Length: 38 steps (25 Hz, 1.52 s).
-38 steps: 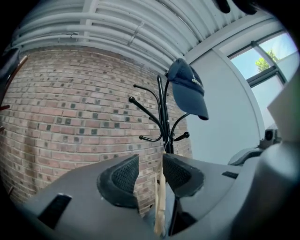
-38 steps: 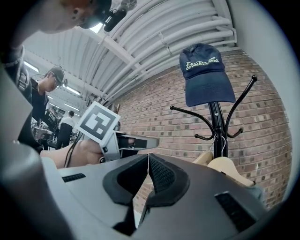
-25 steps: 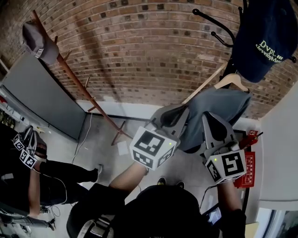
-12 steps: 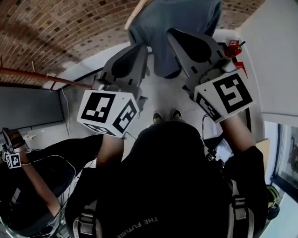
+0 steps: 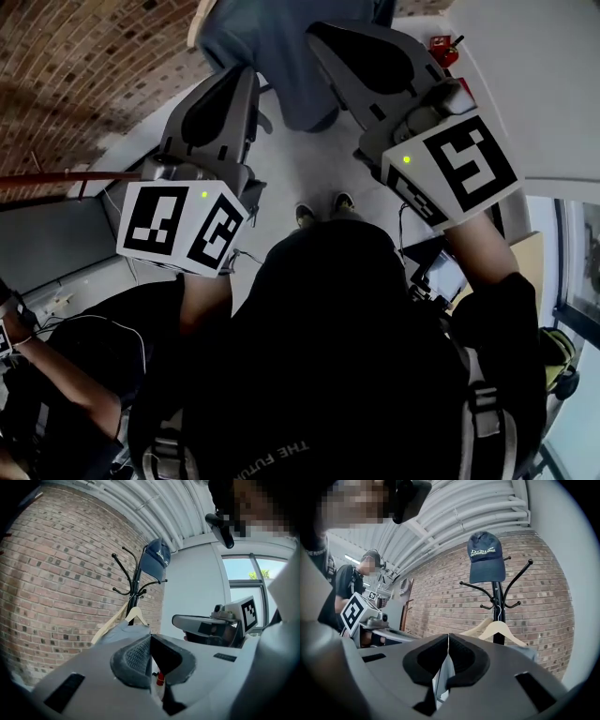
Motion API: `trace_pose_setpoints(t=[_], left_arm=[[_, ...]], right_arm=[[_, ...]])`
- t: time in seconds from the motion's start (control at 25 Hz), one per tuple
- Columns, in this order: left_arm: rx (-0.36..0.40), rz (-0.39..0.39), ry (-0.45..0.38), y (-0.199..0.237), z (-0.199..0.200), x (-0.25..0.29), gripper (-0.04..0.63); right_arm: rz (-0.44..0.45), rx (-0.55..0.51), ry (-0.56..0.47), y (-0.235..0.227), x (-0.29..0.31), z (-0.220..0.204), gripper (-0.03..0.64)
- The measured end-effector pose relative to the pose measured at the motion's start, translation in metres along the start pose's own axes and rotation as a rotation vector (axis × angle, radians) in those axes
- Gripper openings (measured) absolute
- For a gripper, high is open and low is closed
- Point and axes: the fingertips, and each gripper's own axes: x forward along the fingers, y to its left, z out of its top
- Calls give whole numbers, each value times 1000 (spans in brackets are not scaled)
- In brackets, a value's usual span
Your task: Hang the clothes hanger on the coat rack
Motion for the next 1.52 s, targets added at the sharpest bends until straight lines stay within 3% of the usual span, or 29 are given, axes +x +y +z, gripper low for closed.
trace_pose_setpoints(t=[1.52], left_arm=[[13, -33, 0, -15, 5, 10, 21]], right_arm=[[-1, -4, 16, -6, -3, -7, 18]])
